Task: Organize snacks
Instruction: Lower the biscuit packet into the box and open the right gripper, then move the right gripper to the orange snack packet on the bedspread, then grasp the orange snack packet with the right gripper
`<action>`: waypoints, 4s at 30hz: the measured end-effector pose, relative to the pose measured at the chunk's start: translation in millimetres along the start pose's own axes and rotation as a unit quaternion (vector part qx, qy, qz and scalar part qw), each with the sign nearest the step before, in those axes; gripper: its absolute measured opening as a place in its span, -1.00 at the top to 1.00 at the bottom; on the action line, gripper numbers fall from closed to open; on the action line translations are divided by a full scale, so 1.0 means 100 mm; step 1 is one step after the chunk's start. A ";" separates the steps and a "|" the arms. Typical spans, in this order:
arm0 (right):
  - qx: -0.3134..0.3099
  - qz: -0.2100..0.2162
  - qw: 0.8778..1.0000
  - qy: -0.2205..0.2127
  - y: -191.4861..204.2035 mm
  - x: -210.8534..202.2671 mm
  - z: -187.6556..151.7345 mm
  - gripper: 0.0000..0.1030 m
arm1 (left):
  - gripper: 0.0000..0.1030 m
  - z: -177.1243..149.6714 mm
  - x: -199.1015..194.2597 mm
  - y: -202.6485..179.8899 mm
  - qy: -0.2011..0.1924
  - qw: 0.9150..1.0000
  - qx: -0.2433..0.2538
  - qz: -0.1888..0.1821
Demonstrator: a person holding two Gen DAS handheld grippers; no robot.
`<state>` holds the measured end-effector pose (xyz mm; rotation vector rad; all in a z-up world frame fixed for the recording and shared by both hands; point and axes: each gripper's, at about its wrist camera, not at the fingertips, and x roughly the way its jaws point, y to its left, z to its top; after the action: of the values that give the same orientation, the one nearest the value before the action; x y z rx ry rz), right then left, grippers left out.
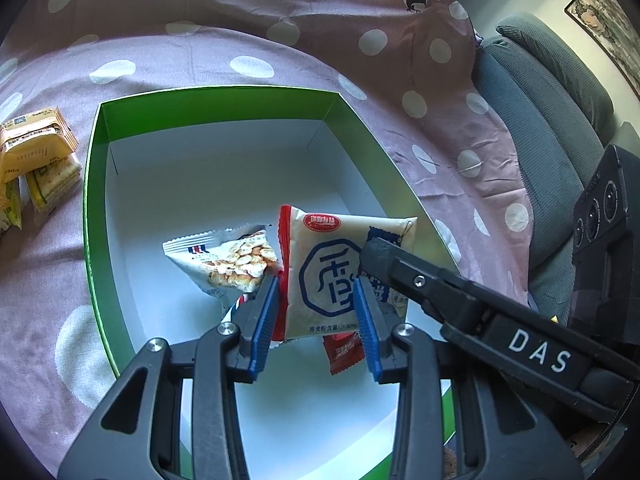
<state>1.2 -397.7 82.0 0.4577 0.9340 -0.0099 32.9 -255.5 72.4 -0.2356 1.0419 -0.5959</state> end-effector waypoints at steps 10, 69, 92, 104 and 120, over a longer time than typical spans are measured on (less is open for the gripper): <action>-0.002 -0.005 1.000 0.001 0.01 0.01 0.00 0.12 | 0.33 0.00 0.00 0.00 0.001 1.000 0.000 0.004; -0.054 -0.014 0.993 -0.101 0.43 -0.55 -0.12 -0.70 | -0.65 -0.19 -0.93 0.13 -0.095 0.994 -0.011 0.043; -0.177 -0.054 0.971 -0.152 1.84 -0.33 -0.47 -0.70 | -0.87 -0.04 -2.38 2.31 -0.215 0.948 -0.146 0.184; -0.205 0.158 0.966 0.007 3.19 0.64 -0.45 -0.70 | -0.84 -0.13 -2.08 3.35 -0.156 0.940 -0.244 0.179; -0.195 0.163 0.952 0.170 3.60 1.98 -0.58 -0.49 | -0.61 -0.08 -1.51 3.38 -0.062 0.961 -0.214 0.162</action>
<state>148.9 -13.3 34.3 0.2411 1.1555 0.5620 89.1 107.7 26.4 -0.4639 1.0518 -0.0532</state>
